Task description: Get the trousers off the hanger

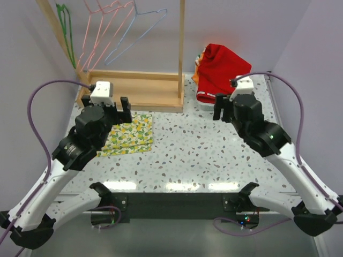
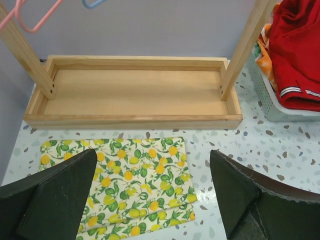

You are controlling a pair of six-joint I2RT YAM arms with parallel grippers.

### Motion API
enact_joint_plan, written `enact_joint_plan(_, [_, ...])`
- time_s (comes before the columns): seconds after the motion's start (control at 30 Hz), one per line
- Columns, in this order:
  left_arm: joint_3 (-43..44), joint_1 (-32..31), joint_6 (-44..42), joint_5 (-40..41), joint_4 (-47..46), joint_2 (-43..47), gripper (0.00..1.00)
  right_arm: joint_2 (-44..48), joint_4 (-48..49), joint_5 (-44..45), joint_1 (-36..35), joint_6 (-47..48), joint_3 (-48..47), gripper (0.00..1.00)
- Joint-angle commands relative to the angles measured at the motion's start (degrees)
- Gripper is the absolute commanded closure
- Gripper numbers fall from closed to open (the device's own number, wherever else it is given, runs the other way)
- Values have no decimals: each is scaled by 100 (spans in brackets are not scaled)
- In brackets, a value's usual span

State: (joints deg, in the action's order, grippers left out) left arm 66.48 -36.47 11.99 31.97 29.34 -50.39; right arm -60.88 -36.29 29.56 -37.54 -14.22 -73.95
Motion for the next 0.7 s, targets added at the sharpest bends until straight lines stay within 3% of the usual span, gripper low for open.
enact_joint_plan(0.0, [-371,-18,199,-182,247,301,0,610,-852,199,-17,-476,240,23])
enact_joint_plan(0.33, [-1014,-18,313,-208,581,1250,0,1701,-1609,419,-17,-775,1005,23])
enact_joint_plan(0.67, [-1111,-9,295,-340,731,1357,0,1931,-1609,480,-25,-653,1190,23])
